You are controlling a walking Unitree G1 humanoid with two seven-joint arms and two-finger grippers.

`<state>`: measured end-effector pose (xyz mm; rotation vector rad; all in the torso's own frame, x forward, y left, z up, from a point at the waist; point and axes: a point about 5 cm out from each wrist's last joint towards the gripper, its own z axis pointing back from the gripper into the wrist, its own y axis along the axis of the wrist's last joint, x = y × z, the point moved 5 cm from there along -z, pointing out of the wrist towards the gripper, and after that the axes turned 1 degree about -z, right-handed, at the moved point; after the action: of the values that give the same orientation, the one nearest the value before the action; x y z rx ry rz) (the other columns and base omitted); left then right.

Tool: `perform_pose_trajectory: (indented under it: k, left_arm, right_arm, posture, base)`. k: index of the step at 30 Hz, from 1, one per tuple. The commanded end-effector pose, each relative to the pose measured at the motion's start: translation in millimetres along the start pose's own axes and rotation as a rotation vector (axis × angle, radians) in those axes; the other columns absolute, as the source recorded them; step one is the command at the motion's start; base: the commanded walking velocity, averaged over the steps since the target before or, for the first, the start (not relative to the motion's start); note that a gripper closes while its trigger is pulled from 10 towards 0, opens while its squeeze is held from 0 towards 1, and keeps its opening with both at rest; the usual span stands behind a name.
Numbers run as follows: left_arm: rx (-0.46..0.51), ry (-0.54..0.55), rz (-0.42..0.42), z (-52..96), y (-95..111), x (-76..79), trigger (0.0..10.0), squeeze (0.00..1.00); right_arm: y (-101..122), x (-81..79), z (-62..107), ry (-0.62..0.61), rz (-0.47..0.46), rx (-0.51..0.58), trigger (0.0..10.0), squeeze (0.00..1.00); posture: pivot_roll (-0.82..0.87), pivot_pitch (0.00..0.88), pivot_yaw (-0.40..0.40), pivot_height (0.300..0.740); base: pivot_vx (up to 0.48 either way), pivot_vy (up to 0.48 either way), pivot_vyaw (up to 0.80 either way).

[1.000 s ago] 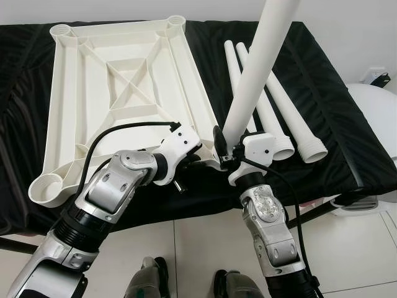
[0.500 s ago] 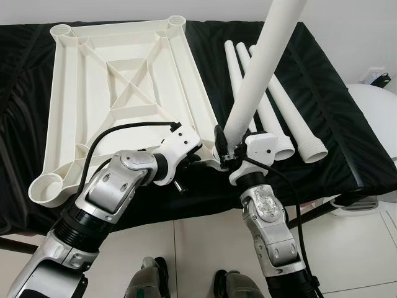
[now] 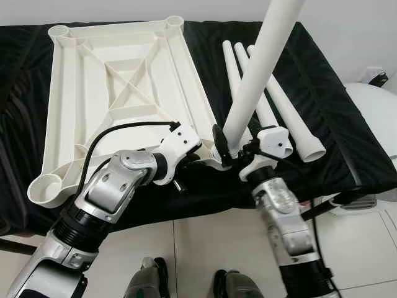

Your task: Building children table

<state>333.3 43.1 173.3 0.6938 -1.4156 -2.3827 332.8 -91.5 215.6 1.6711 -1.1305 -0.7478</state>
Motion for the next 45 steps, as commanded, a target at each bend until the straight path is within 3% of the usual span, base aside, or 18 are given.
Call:
perform_pose_trajectory:
  k: [1,6,8,9,11,14,31,32,33,34,35,36,37,45]
  left_arm:
    - [0.025,0.080,-0.021,12.3,7,-14.5,10.0,0.00]
    - [0.026,0.086,-0.017,12.6,7,-15.4,10.0,0.00]
    - [0.026,0.086,-0.017,12.6,7,-15.4,10.0,0.00]
    - [0.027,0.089,-0.015,12.8,7,-15.8,10.0,0.00]
    - [0.026,0.093,-0.011,13.2,7,-16.5,10.0,0.00]
    - [0.027,0.095,-0.008,13.4,7,-16.8,10.0,0.00]
    - [0.028,0.094,-0.005,13.1,7,-16.6,10.0,0.00]
    - [0.027,0.096,-0.004,13.7,7,-16.7,10.0,0.00]
    - [0.027,0.096,-0.004,13.7,7,-16.7,10.0,0.00]
    - [0.027,0.097,-0.002,14.2,7,-16.6,10.0,0.00]
    - [0.026,0.097,-0.001,14.6,7,-16.3,10.0,0.00]
    - [0.025,0.097,0.000,14.8,7,-16.0,10.0,0.00]
    - [0.024,0.098,0.000,14.8,7,-15.9,10.0,0.00]
    - [0.023,0.103,0.004,15.6,6,-15.5,10.0,0.00]
  right_arm:
    - [-5,26.5,8.5,-0.068,0.001,-0.026,10.0,0.00]
    - [-2,22.0,5.8,0.144,-0.023,-0.056,10.0,0.00]
    - [-2,22.0,5.8,0.144,-0.023,-0.056,10.0,0.00]
    - [-1,22.3,5.3,0.208,-0.030,-0.067,10.0,0.00]
    - [0,22.6,4.3,0.344,-0.004,-0.100,10.0,0.00]
    - [-2,27.7,0.9,0.434,0.024,-0.135,10.0,0.00]
    - [-4,28.9,-12.8,0.637,0.029,-0.189,10.0,0.00]
    - [-4,27.1,-16.3,0.666,0.030,-0.188,8.2,0.00]
    - [-4,27.1,-16.3,0.666,0.030,-0.188,8.2,0.00]
    - [-4,25.8,-18.6,0.684,0.029,-0.188,3.9,0.00]
    - [-4,24.4,-20.3,0.706,0.024,-0.187,0.6,0.00]
    - [-4,23.6,-21.2,0.719,0.020,-0.187,0.6,0.00]
    - [-4,23.0,-22.0,0.730,0.016,-0.184,0.0,0.00]
    - [-4,20.8,-20.7,0.732,-0.007,-0.172,0.0,0.00]
  posture:
    - [-0.03,0.173,-0.003,0.740]
    - [-0.03,0.180,-0.008,0.740]
    - [-0.03,0.180,-0.008,0.740]
    - [-0.03,0.182,-0.010,0.740]
    - [-0.03,0.187,-0.009,0.740]
    - [-0.03,0.189,-0.008,0.740]
    - [-0.02,0.196,-0.006,0.740]
    - [-0.02,0.197,-0.006,0.740]
    - [-0.02,0.197,-0.006,0.740]
    - [-0.02,0.198,-0.006,0.740]
    - [-0.02,0.199,-0.008,0.740]
    - [-0.02,0.199,-0.008,0.740]
    - [-0.02,0.197,-0.012,0.740]
    - [-0.02,0.197,-0.016,0.740]
  base:
    - [0.000,0.000,0.00]
    - [0.000,0.000,0.00]
    - [0.000,0.000,0.00]
    - [0.000,0.000,0.00]
    - [0.000,0.000,0.00]
    - [0.000,0.000,0.00]
    - [0.000,0.000,0.00]
    - [0.000,0.000,0.00]
    - [0.000,0.000,0.00]
    - [0.000,0.000,0.00]
    - [0.000,0.000,0.00]
    - [0.000,0.000,0.00]
    - [0.000,0.000,0.00]
    - [0.000,0.000,0.00]
